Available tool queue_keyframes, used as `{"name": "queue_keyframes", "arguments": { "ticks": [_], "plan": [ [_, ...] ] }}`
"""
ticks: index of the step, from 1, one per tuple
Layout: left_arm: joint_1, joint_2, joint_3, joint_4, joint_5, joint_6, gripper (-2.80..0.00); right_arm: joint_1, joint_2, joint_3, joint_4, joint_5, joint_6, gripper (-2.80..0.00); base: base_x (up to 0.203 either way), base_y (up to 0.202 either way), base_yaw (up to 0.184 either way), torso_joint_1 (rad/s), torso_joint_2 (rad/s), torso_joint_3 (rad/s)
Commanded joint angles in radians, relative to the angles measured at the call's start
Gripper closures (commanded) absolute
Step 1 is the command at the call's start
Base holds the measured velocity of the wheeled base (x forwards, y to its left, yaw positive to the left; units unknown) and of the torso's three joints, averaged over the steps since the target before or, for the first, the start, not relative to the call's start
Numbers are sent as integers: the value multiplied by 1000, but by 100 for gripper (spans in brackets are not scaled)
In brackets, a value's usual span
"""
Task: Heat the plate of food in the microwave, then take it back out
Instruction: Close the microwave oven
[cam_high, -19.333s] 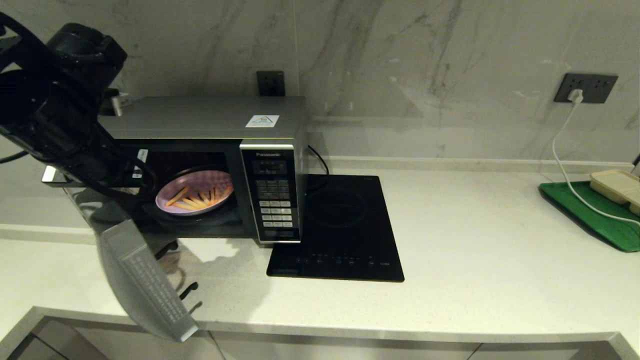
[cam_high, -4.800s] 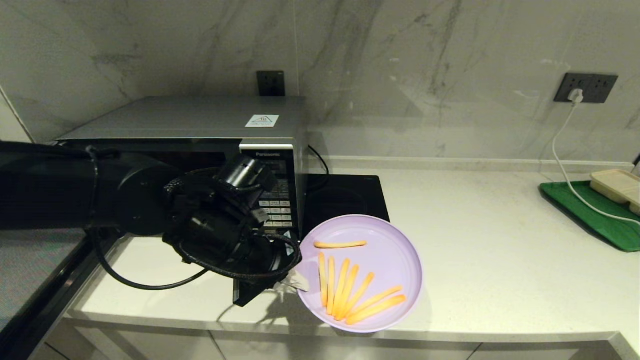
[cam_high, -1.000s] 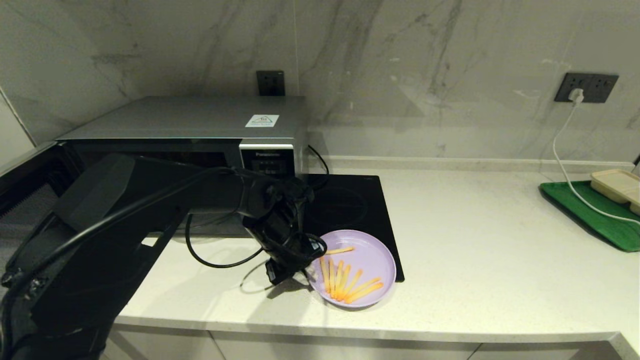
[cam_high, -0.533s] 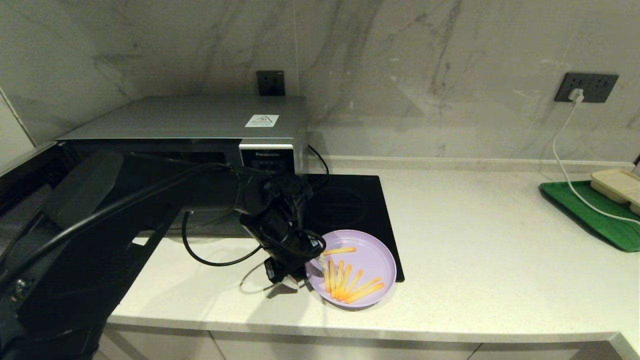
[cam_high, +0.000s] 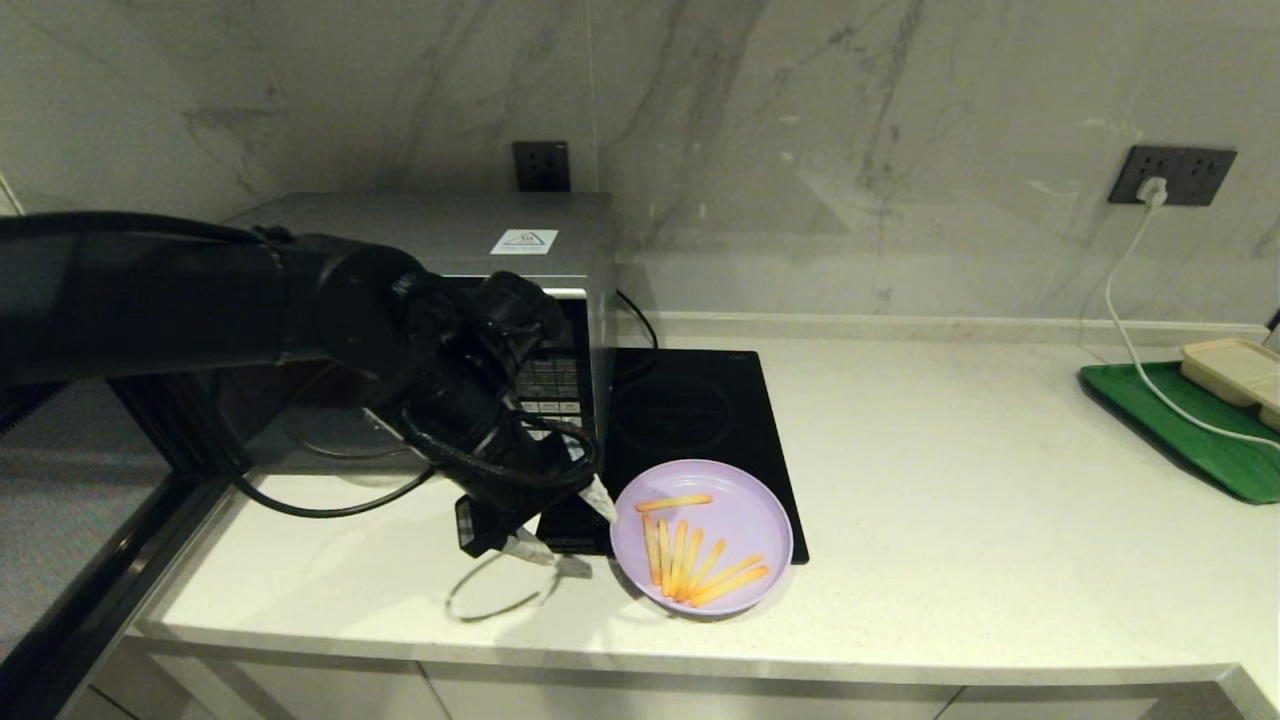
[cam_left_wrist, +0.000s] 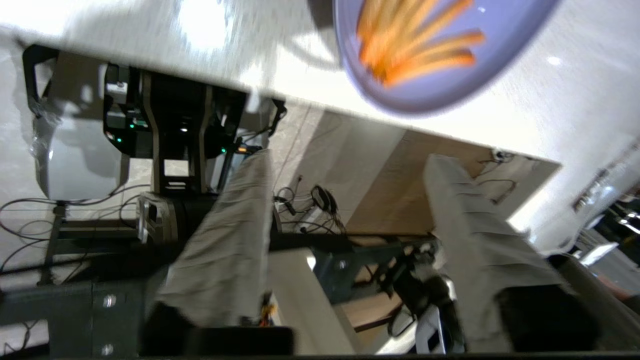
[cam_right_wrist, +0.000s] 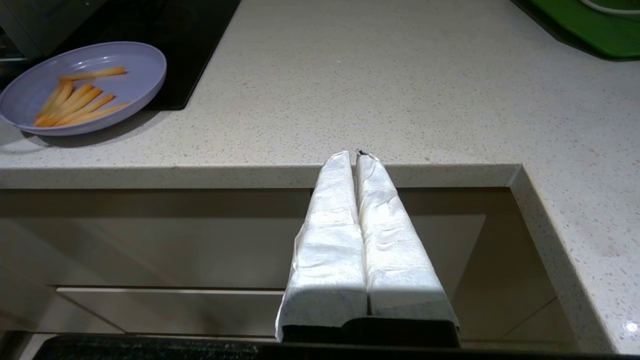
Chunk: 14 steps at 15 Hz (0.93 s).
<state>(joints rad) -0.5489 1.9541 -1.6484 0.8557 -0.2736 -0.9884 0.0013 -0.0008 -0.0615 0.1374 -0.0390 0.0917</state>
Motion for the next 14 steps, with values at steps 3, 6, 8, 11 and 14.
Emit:
{"name": "queue_keyframes", "arguments": {
  "ticks": [3,6,8,11,14],
  "plan": [
    [18,-349,192,8,8,-18,0,0,1,0,1,-1,0,0,0,0,0,0,0,0],
    [153,-491,208,44,66,113,0,0,1,0,1,-1,0,0,0,0,0,0,0,0],
    [275,-517,181,105,163,218,0,0,1,0,1,-1,0,0,0,0,0,0,0,0],
    [454,-530,58,172,332,352,0,0,1,0,1,-1,0,0,0,0,0,0,0,0],
    [590,-543,-47,192,434,470,0,0,1,0,1,-1,0,0,0,0,0,0,0,0]
  ]
}}
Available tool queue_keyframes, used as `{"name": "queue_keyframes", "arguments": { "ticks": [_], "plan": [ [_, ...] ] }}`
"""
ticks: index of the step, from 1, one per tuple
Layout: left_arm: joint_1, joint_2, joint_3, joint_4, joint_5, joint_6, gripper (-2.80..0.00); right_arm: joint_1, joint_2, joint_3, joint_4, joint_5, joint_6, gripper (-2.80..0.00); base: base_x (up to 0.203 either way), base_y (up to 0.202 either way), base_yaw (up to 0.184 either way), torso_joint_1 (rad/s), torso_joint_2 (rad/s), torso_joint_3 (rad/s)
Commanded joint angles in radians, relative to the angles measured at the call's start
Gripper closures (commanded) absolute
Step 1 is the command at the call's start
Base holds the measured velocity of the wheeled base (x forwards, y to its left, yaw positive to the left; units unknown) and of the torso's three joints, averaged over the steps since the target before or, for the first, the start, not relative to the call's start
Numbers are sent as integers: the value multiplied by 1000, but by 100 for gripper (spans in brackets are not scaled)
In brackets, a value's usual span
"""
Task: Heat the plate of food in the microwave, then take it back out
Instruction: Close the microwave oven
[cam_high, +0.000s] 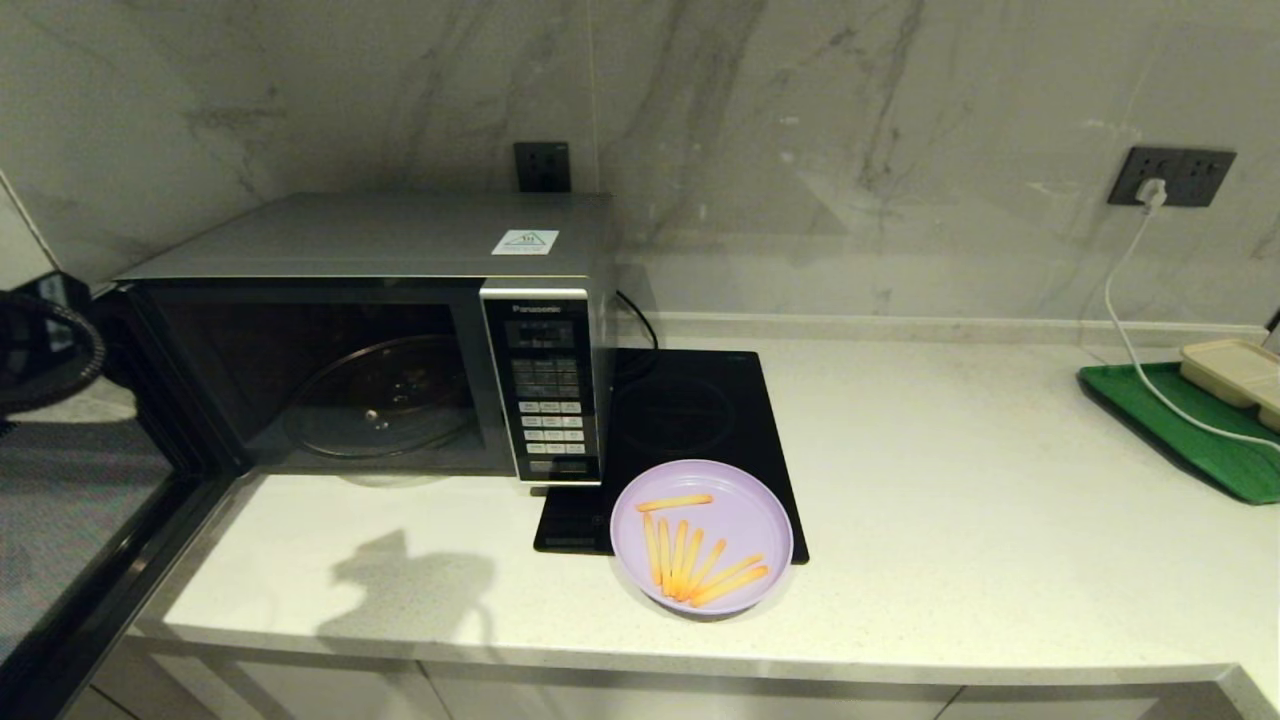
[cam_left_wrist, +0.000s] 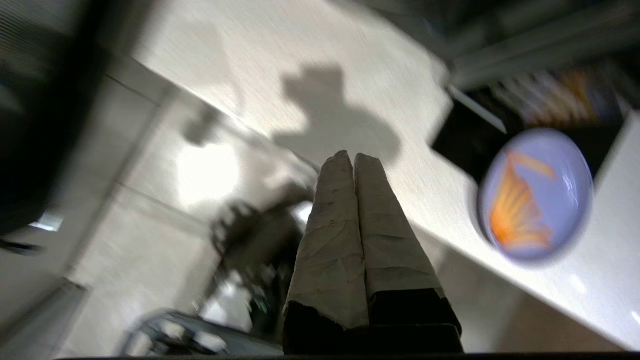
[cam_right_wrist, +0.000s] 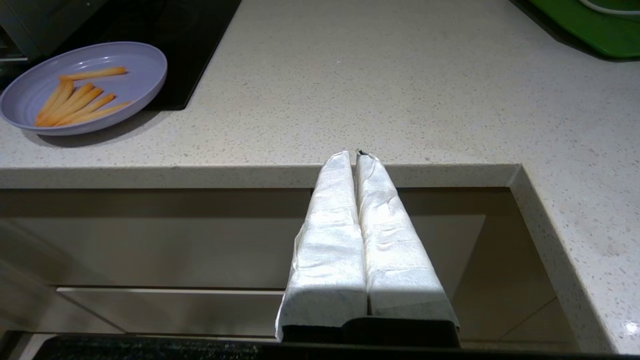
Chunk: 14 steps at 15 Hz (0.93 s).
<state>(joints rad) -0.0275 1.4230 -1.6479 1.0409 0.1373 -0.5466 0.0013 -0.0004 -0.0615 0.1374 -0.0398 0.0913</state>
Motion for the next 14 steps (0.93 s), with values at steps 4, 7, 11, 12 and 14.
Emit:
{"name": "queue_keyframes", "arguments": {
  "ticks": [4,7,11,12,14],
  "plan": [
    [269,-16,-89,5,84,131,0,0,0,0,2,0,1,0,0,0,0,0,0,0],
    [427,-7,-88,3,98,173,0,0,0,0,1,0,1,0,0,0,0,0,0,0],
    [581,0,-89,0,103,220,0,0,0,0,1,0,1,0,0,0,0,0,0,0],
    [613,4,-90,-2,104,226,0,0,0,0,1,0,1,0,0,0,0,0,0,0],
    [678,14,-86,-18,101,252,0,0,0,0,2,0,1,0,0,0,0,0,0,0]
  ]
}}
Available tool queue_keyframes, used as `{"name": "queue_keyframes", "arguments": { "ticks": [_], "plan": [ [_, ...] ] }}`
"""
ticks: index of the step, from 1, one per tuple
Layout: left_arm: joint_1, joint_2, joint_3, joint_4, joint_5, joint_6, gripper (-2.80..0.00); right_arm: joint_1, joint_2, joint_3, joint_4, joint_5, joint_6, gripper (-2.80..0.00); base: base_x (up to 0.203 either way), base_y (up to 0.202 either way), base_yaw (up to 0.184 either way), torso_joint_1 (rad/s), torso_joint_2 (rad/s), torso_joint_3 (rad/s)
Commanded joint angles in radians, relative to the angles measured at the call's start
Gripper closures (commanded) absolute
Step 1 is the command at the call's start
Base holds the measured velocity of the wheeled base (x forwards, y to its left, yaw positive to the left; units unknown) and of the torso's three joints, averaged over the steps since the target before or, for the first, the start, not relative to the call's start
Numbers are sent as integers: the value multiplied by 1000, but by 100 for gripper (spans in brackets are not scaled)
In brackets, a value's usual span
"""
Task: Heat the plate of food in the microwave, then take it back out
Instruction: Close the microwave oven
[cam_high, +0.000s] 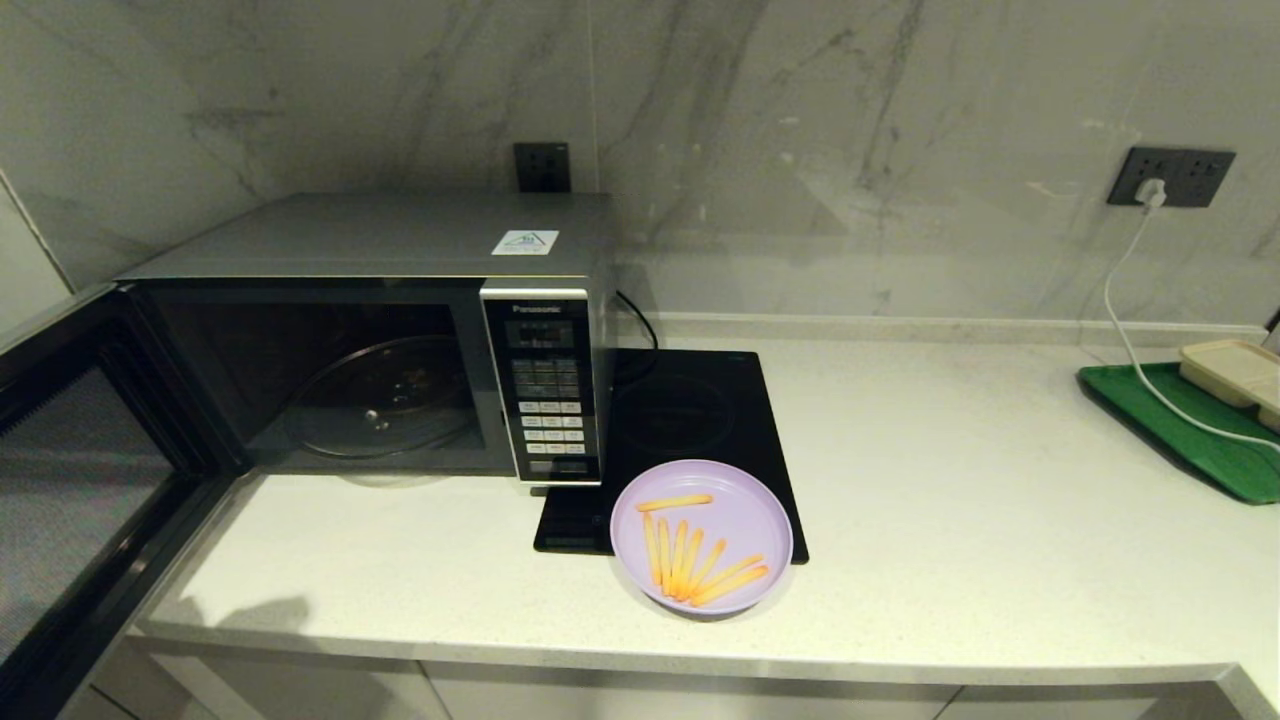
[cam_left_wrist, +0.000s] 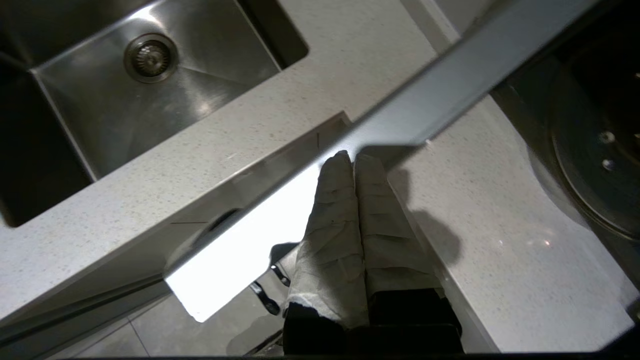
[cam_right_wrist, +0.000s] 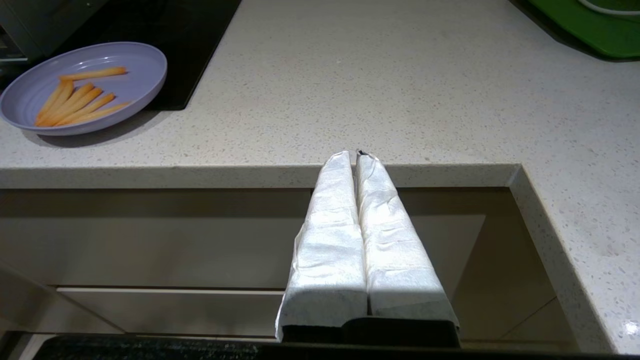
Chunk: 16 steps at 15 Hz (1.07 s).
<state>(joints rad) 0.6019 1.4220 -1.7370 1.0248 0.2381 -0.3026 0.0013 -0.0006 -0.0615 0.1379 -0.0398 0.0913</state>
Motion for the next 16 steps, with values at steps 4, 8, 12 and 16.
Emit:
{"name": "queue_keyframes", "arguments": {
  "ticks": [4,8,12,16],
  "plan": [
    [150,97,6,-12,-8,24,0,0,-1,0,0,0,1,0,0,0,0,0,0,0],
    [189,191,17,-12,-29,12,0,0,0,0,1,0,1,0,0,0,0,0,0,0],
    [187,216,40,-12,-64,-6,0,0,1,0,0,0,1,0,0,0,0,0,0,0],
    [146,201,47,-7,-110,-10,0,0,-1,0,0,0,1,0,0,0,0,0,0,0]
  ]
}}
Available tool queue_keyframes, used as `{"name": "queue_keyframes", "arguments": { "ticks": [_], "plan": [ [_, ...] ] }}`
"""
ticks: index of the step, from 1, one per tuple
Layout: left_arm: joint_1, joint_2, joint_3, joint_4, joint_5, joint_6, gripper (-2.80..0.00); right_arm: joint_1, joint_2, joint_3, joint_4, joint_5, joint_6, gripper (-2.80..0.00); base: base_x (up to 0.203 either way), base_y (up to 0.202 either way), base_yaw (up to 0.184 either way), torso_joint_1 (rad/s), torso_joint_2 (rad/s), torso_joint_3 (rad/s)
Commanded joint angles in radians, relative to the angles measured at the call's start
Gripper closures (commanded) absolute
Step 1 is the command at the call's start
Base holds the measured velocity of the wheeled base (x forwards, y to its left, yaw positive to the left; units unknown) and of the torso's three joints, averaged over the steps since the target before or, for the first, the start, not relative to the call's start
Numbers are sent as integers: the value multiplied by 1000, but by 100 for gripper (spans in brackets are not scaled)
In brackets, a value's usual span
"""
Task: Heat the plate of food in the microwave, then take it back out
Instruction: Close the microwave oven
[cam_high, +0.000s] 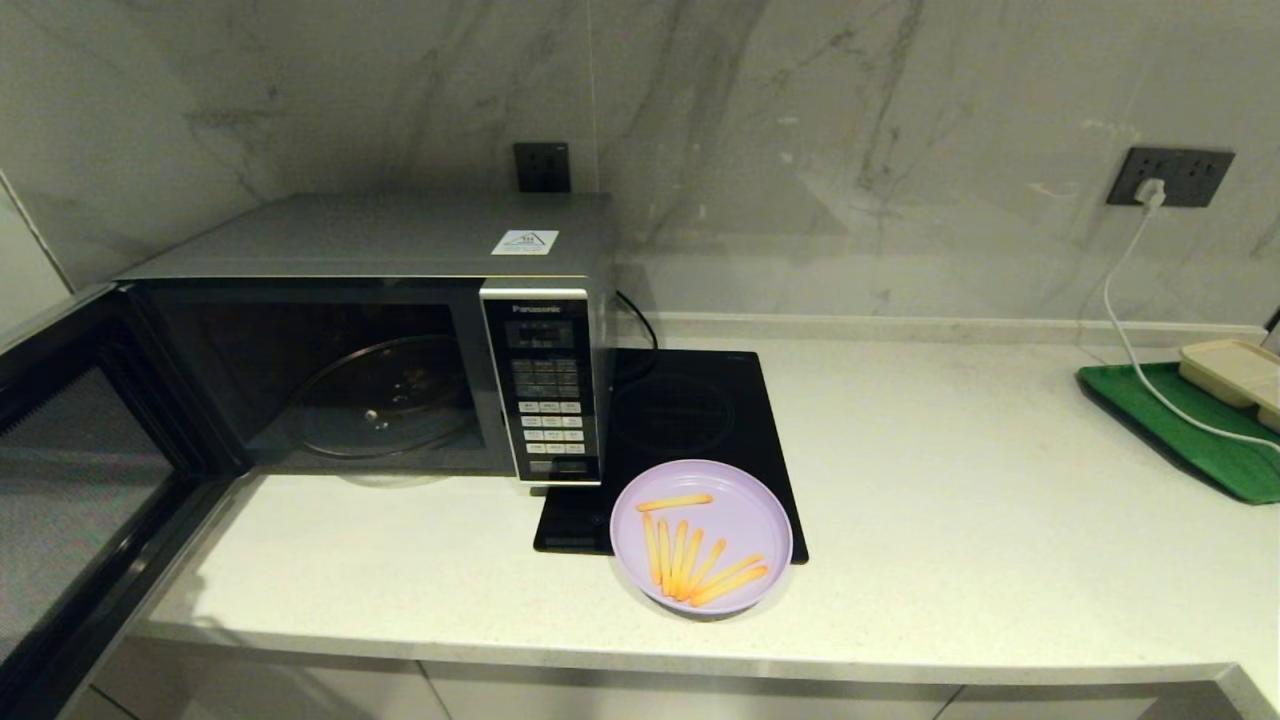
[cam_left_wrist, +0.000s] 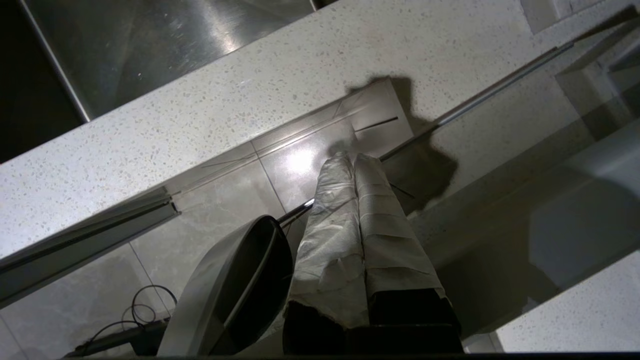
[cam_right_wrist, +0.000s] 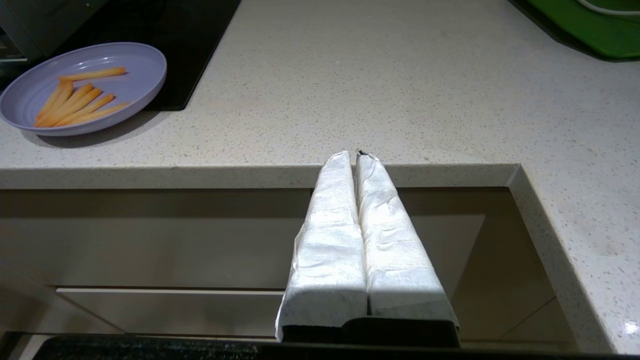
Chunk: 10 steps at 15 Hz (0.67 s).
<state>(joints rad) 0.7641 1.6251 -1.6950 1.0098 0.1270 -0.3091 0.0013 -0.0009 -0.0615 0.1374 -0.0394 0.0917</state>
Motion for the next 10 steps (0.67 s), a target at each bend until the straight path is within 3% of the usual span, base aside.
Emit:
{"name": "queue_keyframes", "arguments": {
  "ticks": [1,6,8,10],
  "plan": [
    [-34,-9,19,9,0,-8,0,0,1,0,1,-1,0,0,0,0,0,0,0,0],
    [-201,-34,86,9,-5,-73,0,0,1,0,1,-1,0,0,0,0,0,0,0,0],
    [-327,-53,90,11,-58,-161,0,0,1,0,1,-1,0,0,0,0,0,0,0,0],
    [-466,-80,82,29,-154,-257,0,0,0,0,1,-1,0,0,0,0,0,0,0,0]
  ]
}}
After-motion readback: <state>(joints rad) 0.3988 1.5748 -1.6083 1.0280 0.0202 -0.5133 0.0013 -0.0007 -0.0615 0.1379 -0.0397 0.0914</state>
